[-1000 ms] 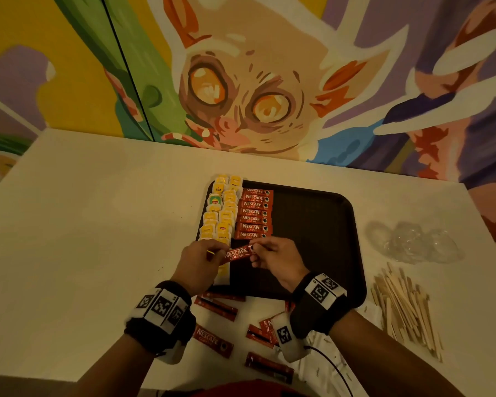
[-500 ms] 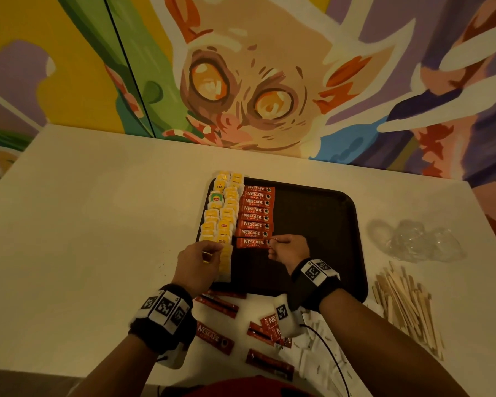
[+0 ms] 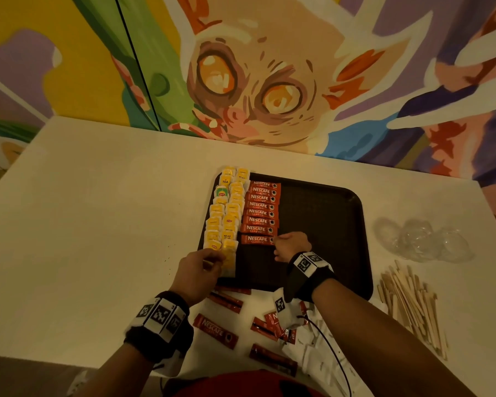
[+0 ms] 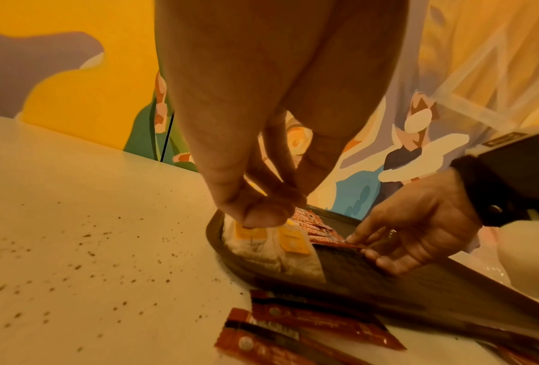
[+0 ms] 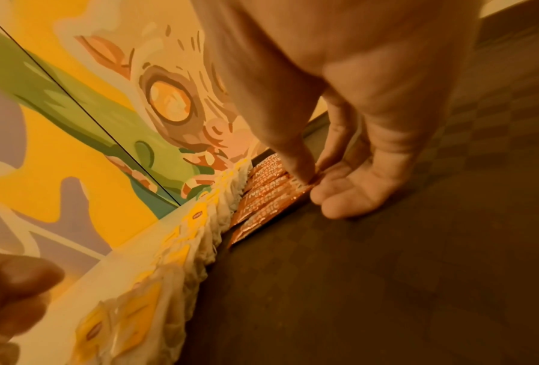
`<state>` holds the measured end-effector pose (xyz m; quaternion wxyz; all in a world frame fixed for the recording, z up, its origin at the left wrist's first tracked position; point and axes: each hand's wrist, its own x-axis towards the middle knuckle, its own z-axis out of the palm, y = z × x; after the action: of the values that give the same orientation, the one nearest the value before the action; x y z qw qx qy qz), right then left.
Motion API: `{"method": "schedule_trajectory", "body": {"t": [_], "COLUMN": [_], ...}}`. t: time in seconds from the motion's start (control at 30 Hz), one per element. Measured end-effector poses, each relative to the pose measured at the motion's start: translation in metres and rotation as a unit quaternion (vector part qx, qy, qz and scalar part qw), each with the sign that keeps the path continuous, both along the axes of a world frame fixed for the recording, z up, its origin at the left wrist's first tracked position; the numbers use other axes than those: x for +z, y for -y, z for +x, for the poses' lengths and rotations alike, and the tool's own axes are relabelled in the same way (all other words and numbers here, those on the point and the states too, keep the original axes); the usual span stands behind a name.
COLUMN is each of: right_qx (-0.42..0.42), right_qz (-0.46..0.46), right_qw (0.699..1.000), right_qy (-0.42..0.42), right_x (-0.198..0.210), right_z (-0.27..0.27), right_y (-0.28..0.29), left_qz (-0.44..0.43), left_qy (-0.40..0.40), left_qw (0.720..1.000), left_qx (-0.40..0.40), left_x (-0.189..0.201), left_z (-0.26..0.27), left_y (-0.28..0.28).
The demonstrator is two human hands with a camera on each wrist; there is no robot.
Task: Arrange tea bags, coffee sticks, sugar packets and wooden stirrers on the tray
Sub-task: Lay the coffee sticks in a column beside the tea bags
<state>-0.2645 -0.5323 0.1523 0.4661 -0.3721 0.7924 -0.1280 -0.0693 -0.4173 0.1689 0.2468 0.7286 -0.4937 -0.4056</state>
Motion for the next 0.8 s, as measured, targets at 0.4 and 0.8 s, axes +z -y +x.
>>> {"method": "schedule_trajectory", "body": {"t": [0.4,0.8], "right_qx": [0.024,0.073], "right_qz": [-0.001,-0.018], "right_qw": [0.999,0.995], "right_qy": [-0.03,-0.061], "right_x": [0.002,-0.002], "right_z": [0.003,-0.002], "right_y": [0.001,-0.003], "left_qz": [0.01,-0.008], "left_qy": [0.0,0.038], "left_qw": [1.0,0.997], "left_qx": [-0.022,-0.074], "left_x": [0.007,0.009], "left_z": [-0.002,0.003], "left_y": [-0.003,-0.013]}}
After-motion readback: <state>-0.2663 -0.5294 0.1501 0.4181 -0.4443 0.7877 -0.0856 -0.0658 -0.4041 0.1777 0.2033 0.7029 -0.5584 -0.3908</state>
